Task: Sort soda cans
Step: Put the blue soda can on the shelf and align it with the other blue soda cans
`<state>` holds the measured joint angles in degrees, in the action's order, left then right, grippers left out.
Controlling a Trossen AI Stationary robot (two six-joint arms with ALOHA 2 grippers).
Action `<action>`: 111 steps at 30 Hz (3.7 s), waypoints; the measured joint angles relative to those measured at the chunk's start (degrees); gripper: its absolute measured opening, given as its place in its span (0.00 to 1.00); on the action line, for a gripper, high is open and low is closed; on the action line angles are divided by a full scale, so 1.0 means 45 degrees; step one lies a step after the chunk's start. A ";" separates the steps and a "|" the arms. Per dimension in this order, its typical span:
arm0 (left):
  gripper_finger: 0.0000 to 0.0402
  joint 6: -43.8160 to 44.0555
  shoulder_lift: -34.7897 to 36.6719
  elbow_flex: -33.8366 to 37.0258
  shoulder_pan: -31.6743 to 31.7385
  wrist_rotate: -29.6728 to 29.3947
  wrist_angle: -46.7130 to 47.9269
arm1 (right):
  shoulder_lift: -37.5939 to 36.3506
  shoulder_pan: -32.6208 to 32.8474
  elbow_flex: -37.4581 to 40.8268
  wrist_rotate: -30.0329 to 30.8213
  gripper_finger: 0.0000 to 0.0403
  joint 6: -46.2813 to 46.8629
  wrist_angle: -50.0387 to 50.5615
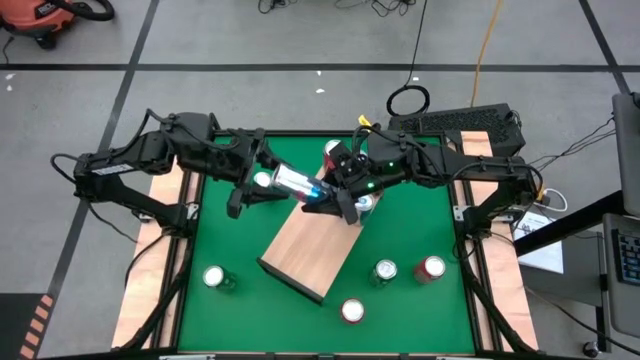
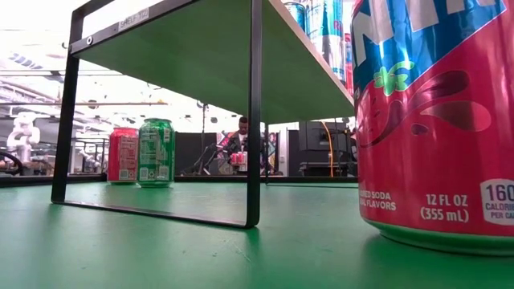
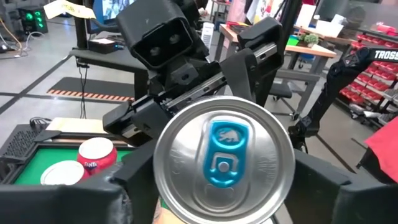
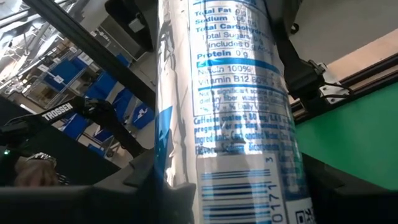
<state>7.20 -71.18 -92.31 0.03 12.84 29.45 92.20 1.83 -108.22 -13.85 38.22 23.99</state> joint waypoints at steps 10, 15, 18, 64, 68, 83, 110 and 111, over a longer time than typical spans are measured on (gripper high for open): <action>0.57 0.0033 0.0000 0.0000 0.0000 -0.0076 0.0088 | 0.0000 0.0012 -0.0006 0.0535 0.63 -0.0356 0.0055; 0.56 0.0546 0.0000 0.0015 0.0005 -0.0186 0.0120 | -0.0005 0.0024 -0.0010 0.1261 0.71 -0.0792 0.0146; 0.56 0.1217 0.0005 0.0015 0.0000 -0.0536 0.0346 | -0.0024 0.0094 -0.0010 0.1795 0.76 -0.0910 0.0166; 0.56 1.1672 -0.1143 0.0010 0.0000 -0.4093 0.1329 | -0.0049 0.2288 -0.0010 1.0768 0.66 -0.8424 0.4576; 0.56 1.1810 -0.1151 0.0010 0.0000 -0.4172 0.1345 | -0.0049 0.2261 -0.0010 1.0723 0.62 -0.8414 0.4663; 0.56 1.2313 -0.1141 0.0010 0.0097 -0.4319 0.1214 | -0.0029 0.1938 -0.0010 1.0700 0.78 -0.8445 0.5207; 0.84 1.1087 -0.1022 -0.0005 0.0087 -0.4200 0.0734 | -0.0029 0.1923 -0.0005 1.0656 0.57 -0.7709 0.4637; 0.85 1.0892 -0.1013 -0.0005 0.0087 -0.4197 0.0676 | -0.0029 0.1922 -0.0005 1.0531 0.57 -0.7543 0.4591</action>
<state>56.22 -75.73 -92.33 0.43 -6.04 32.50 92.07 10.47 -108.25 33.54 4.28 44.65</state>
